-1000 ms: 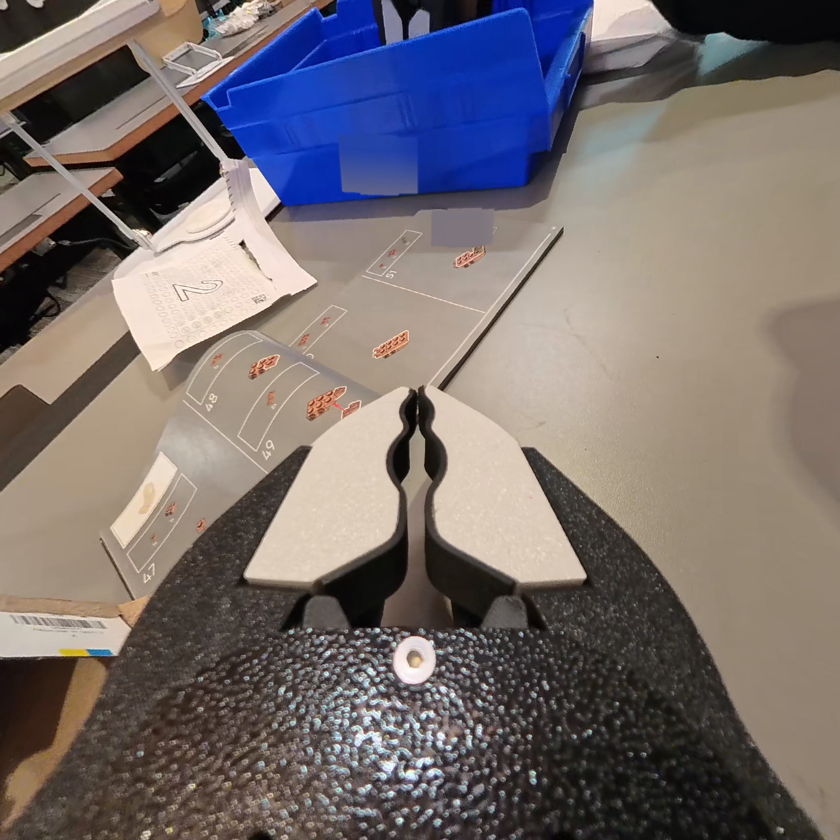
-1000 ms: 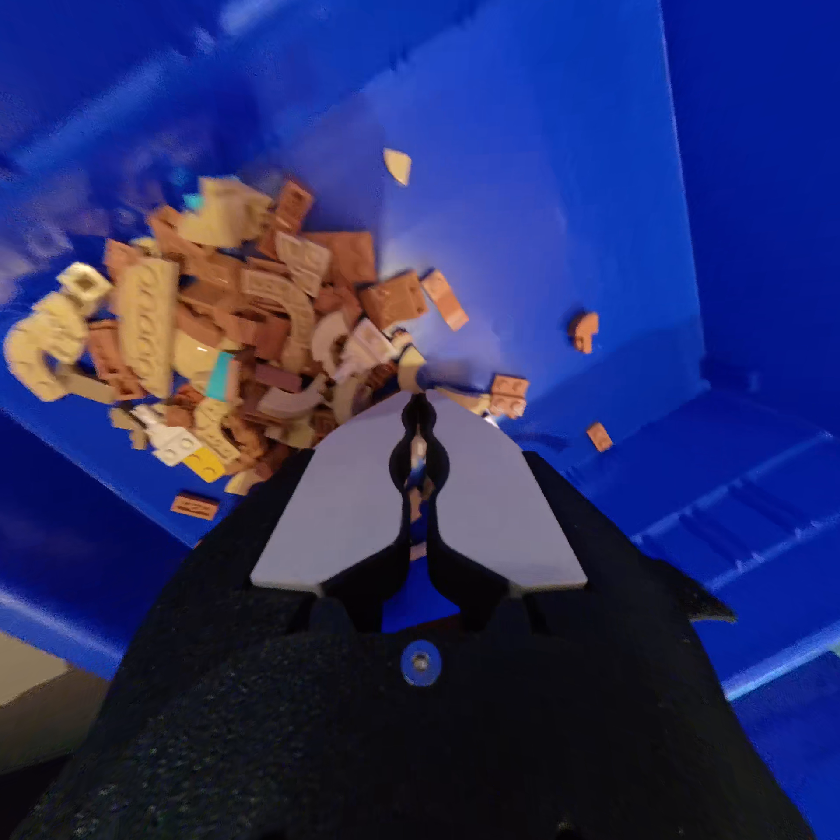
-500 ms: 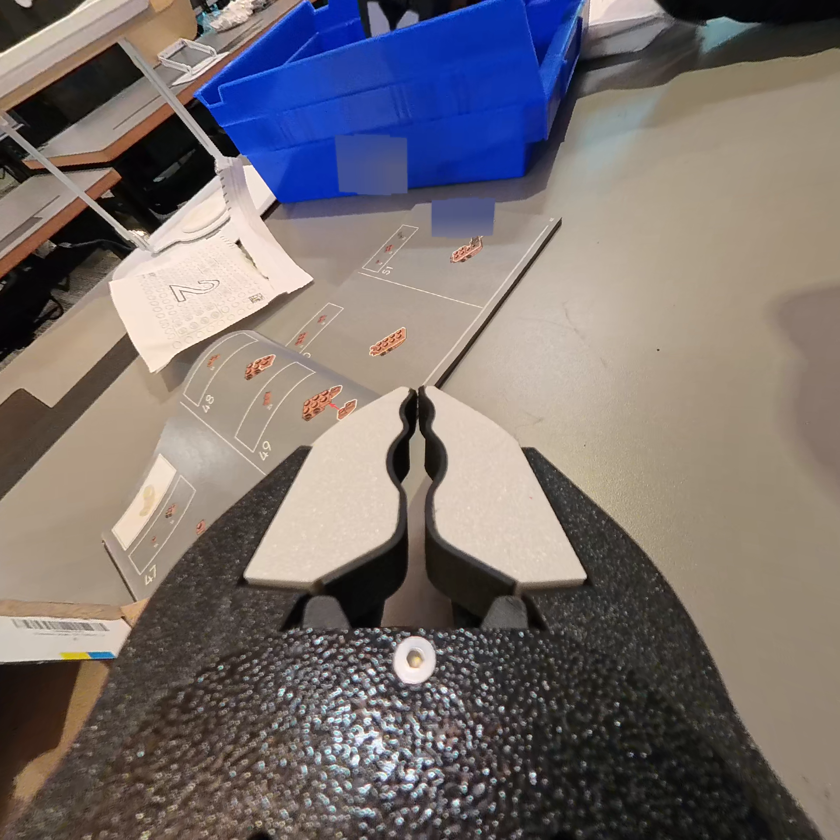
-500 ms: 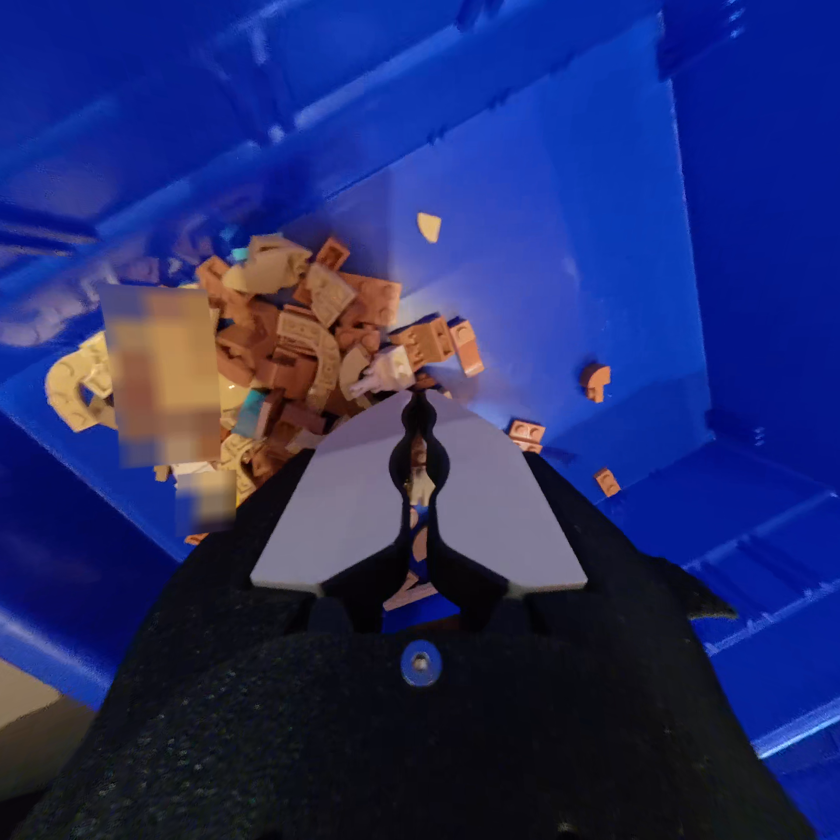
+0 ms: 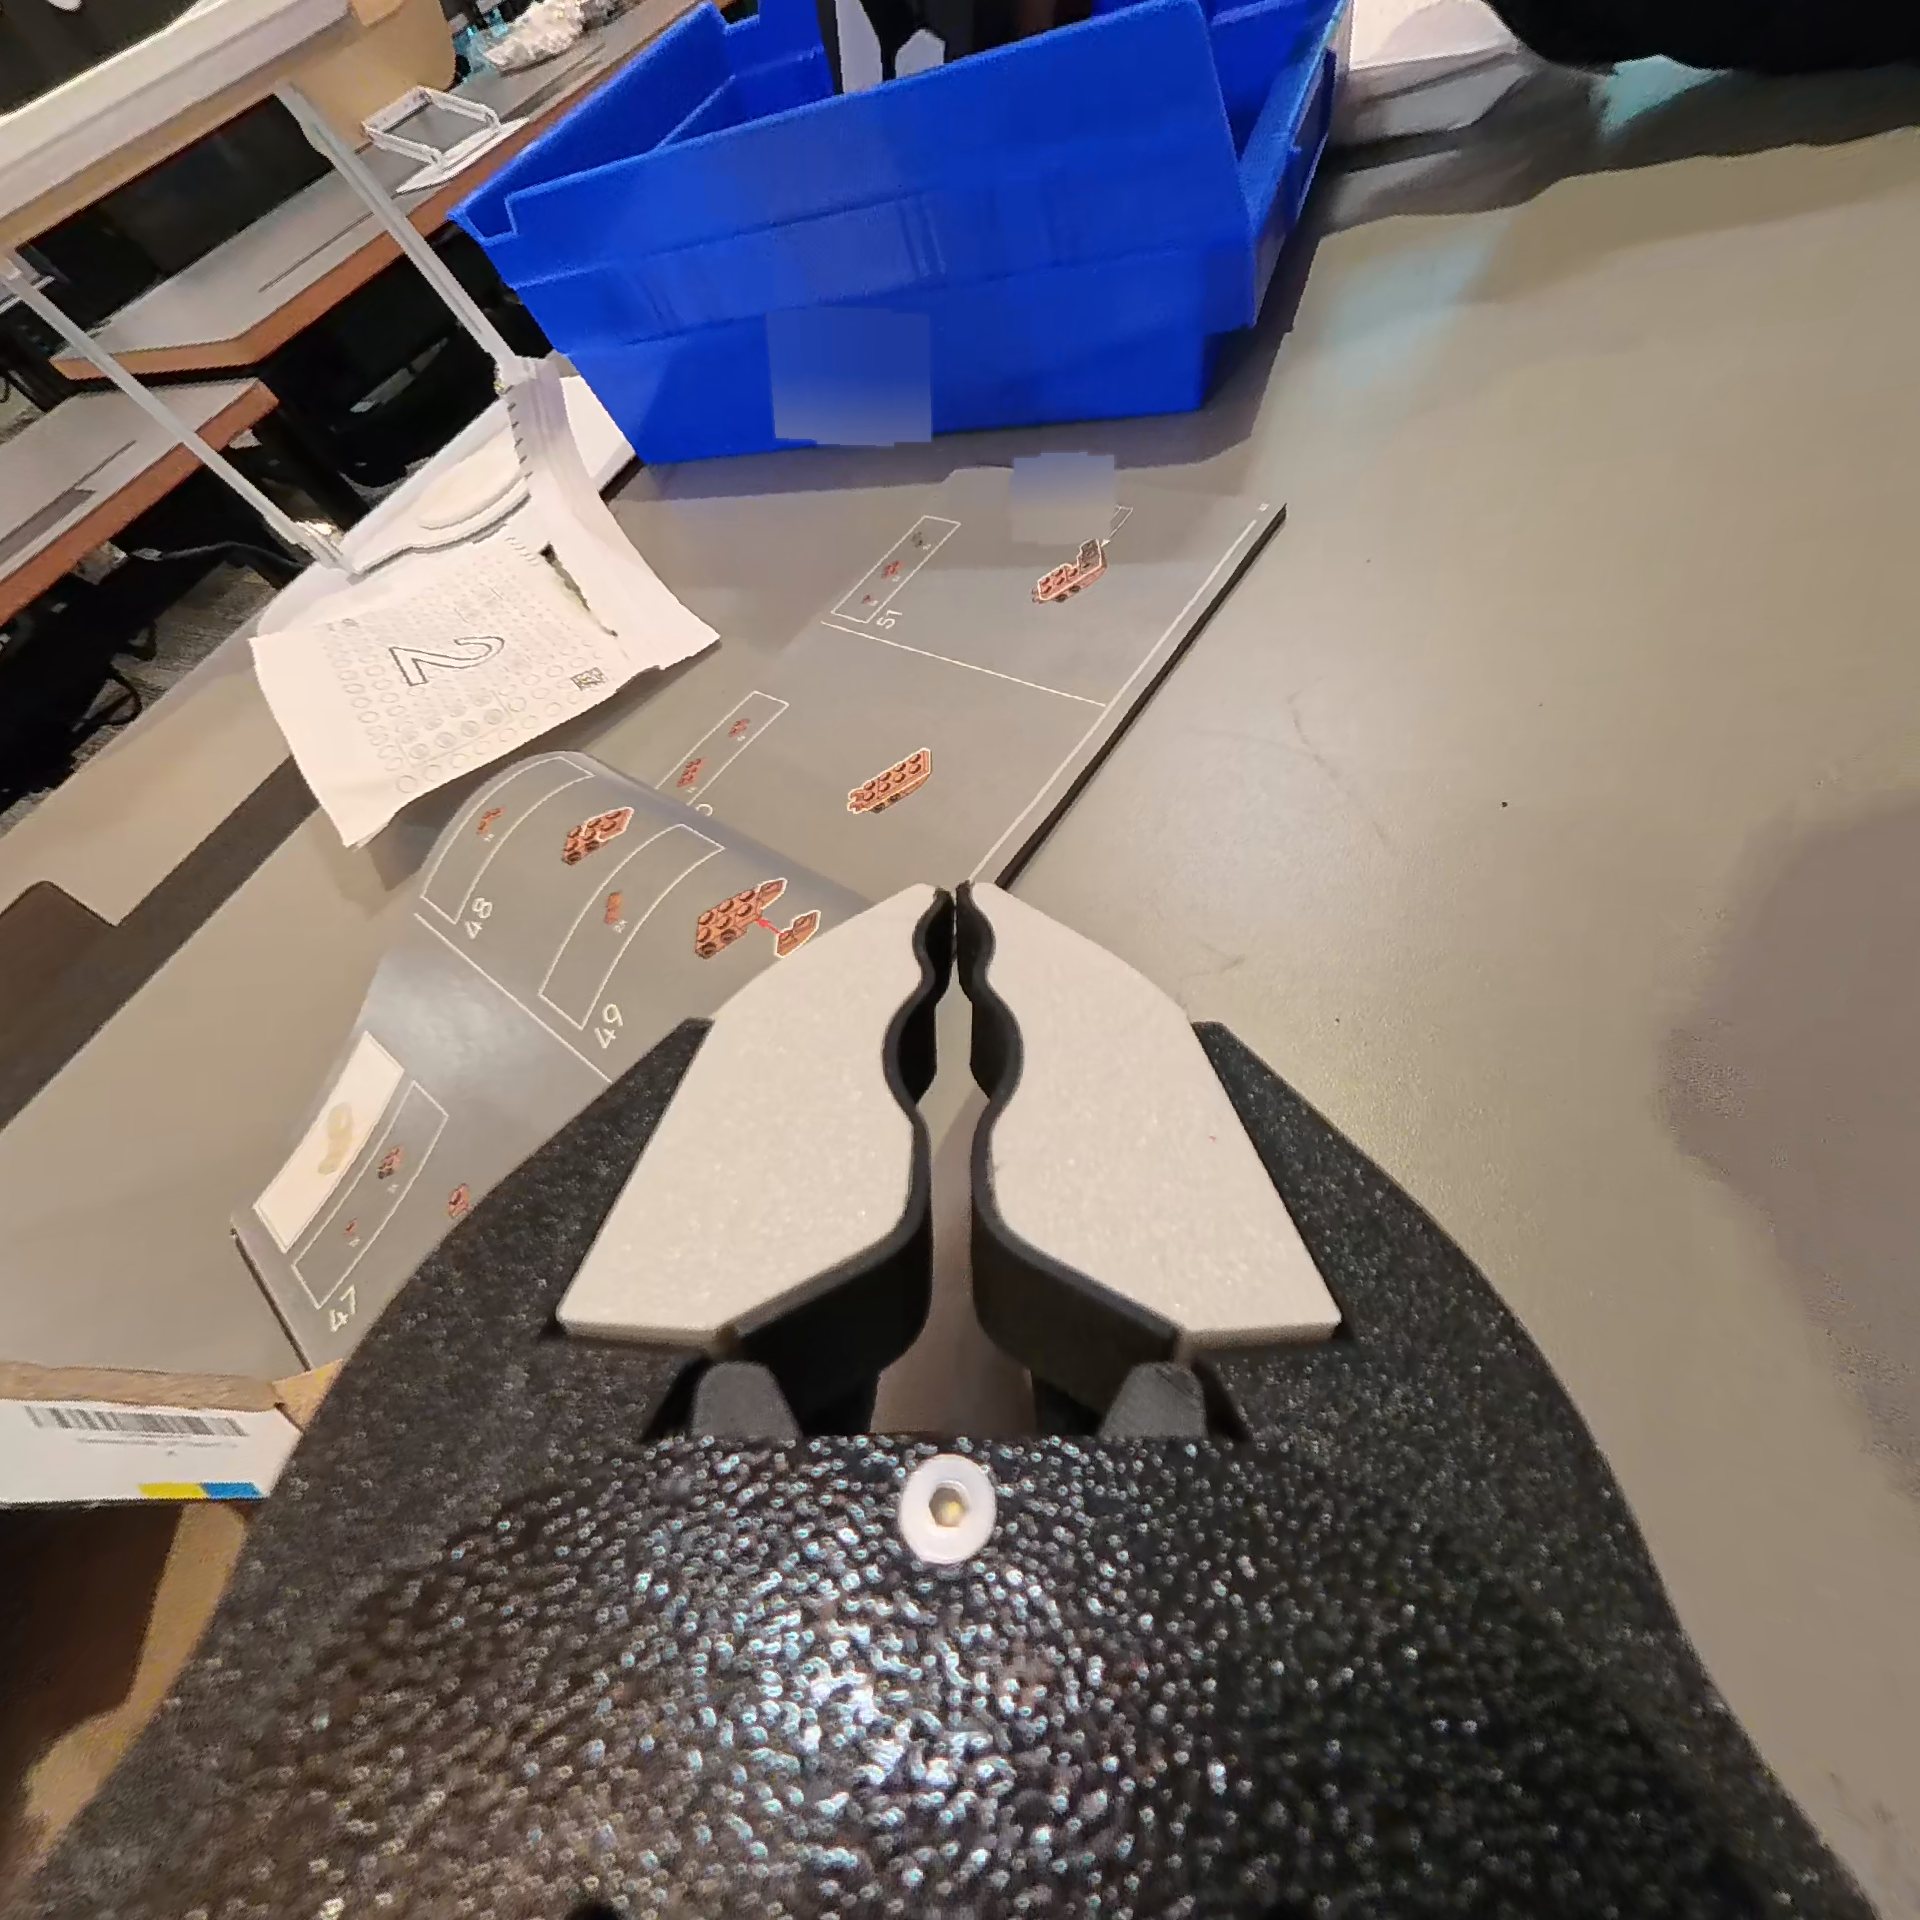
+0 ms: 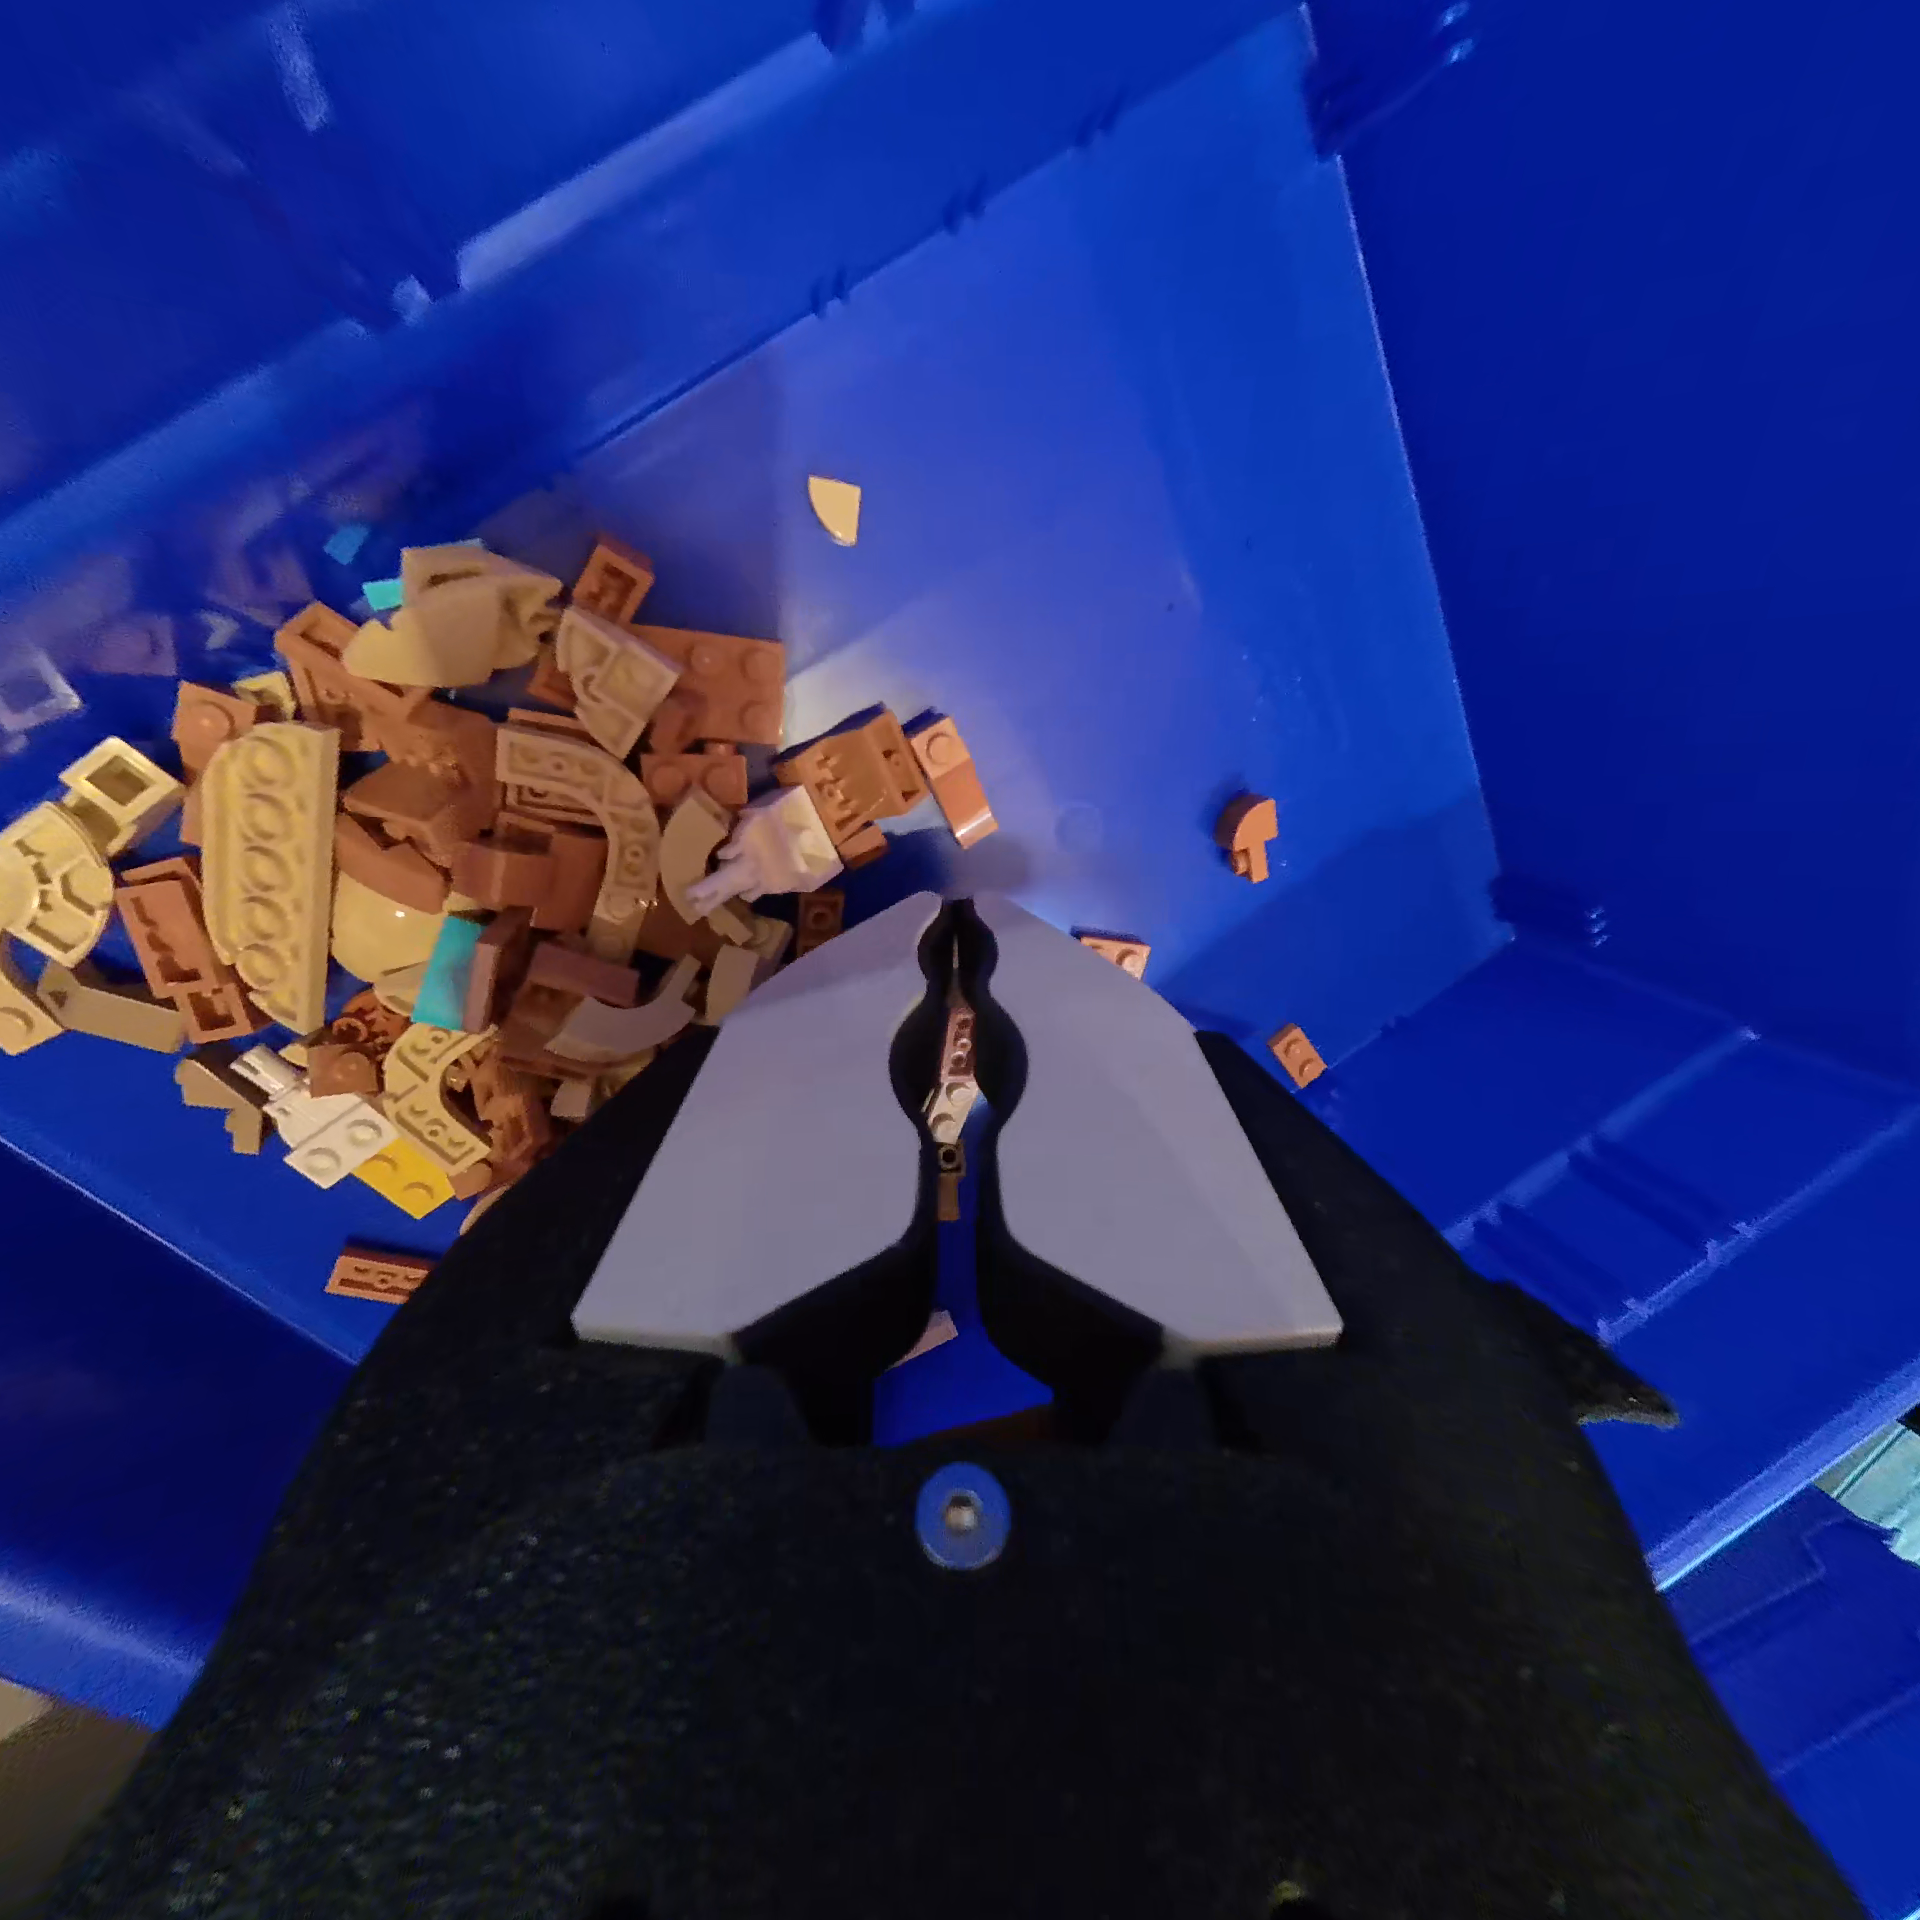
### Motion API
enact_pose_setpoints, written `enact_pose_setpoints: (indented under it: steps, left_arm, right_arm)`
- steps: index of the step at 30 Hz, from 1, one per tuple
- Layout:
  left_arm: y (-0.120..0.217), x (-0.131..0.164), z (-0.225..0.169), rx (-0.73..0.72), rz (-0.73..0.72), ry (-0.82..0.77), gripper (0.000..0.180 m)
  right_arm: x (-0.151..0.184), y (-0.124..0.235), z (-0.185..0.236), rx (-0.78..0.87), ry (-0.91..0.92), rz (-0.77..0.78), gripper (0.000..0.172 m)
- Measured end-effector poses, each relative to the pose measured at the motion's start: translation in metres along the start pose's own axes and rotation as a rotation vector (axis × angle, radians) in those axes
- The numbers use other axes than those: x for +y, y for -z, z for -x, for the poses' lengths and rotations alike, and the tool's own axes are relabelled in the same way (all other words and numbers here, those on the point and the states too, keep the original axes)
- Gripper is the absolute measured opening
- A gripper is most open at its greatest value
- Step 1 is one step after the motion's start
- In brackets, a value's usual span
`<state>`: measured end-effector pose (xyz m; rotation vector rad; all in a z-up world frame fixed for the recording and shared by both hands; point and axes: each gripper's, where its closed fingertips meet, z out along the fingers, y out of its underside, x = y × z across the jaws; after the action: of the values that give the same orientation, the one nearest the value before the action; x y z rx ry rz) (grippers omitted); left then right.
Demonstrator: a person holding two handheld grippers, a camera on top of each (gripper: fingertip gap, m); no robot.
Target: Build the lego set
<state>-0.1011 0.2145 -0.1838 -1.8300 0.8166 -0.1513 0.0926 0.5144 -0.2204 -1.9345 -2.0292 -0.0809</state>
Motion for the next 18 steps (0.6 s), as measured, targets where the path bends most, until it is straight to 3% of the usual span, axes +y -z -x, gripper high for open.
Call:
enact_pose_setpoints:
  steps: [18]
  left_arm:
    - [0.001,-0.001,0.0,0.004,-0.006,0.004,0.0]
  right_arm:
    - [-0.005,0.004,-0.013,0.028,-0.05,-0.06,0.001]
